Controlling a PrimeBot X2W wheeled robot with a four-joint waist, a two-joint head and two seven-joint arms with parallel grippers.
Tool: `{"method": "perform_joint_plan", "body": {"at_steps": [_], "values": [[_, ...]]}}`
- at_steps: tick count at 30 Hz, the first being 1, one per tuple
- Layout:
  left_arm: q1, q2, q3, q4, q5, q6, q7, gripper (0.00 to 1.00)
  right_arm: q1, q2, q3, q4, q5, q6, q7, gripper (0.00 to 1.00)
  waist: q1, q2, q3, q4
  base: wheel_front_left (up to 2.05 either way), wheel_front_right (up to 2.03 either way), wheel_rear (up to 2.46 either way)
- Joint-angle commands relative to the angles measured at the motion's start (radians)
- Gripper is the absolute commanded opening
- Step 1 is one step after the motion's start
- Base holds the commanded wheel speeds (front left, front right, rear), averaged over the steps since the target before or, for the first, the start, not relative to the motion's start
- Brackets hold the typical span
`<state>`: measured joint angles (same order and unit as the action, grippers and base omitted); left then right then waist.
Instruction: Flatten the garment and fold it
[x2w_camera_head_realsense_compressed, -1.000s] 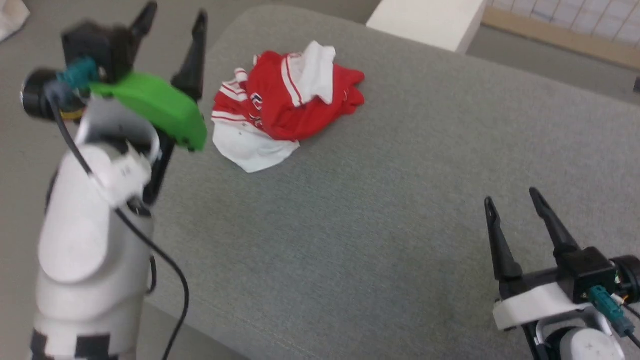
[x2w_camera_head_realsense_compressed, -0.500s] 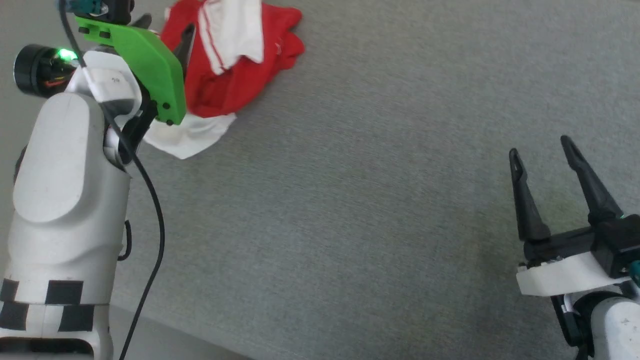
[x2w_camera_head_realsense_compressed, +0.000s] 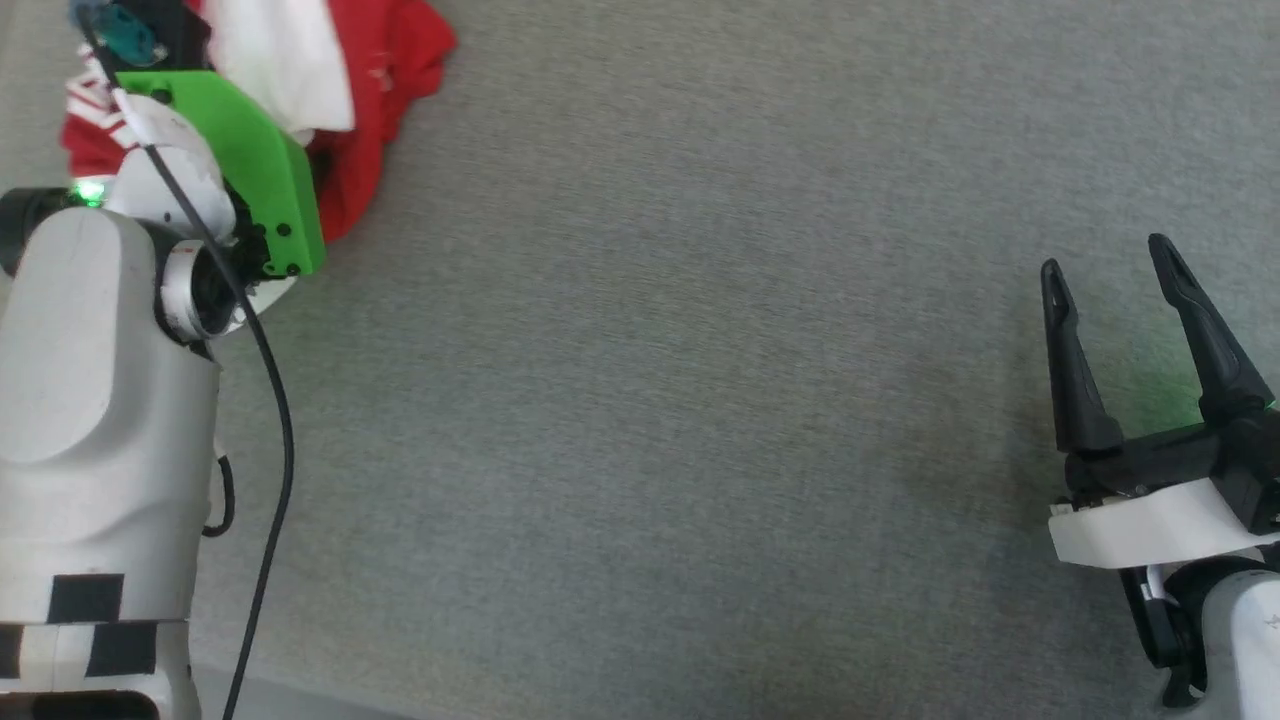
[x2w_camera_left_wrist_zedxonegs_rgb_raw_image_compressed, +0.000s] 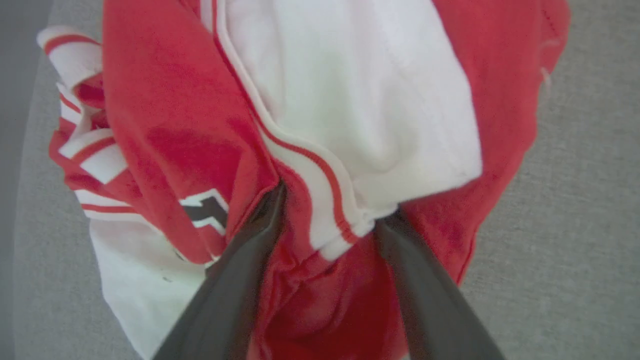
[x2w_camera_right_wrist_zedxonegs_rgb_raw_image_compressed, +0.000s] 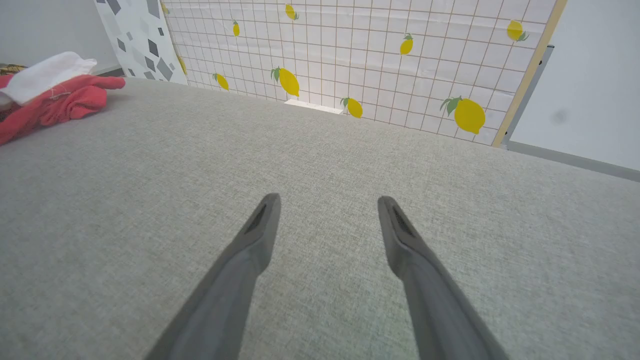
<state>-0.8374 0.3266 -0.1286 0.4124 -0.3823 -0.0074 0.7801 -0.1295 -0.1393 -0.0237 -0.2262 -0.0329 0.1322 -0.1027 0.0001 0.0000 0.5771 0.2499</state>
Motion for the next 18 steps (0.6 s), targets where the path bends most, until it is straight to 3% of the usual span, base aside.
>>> {"method": "perform_joint_plan", "body": {"at_steps": [1, 8, 18], "values": [[0.021, 0.006, 0.003, -0.001, -0.009, 0.008, 0.009, 0.0, -0.019, 0.003, -0.001, 0.001, 0.012, -0.002, -0.007, 1.0, -0.0001, 0.0, 0.016, -0.024, 0.0, 0.0, 0.0], [0.013, 0.056, 0.027, -0.042, 0.003, 0.007, -0.06, 0.0, -0.03, 0.021, -0.007, 0.041, 0.026, -0.002, -0.029, 1.0, -0.0001, 0.0, -0.045, -0.033, 0.0, 0.0, 0.0], [-0.061, 0.127, 0.079, -0.066, 0.003, -0.022, -0.212, 0.0, -0.017, 0.065, -0.034, 0.124, 0.03, -0.002, -0.073, 1.0, -0.0001, 0.0, -0.219, -0.065, 0.0, 0.0, 0.0]]}}
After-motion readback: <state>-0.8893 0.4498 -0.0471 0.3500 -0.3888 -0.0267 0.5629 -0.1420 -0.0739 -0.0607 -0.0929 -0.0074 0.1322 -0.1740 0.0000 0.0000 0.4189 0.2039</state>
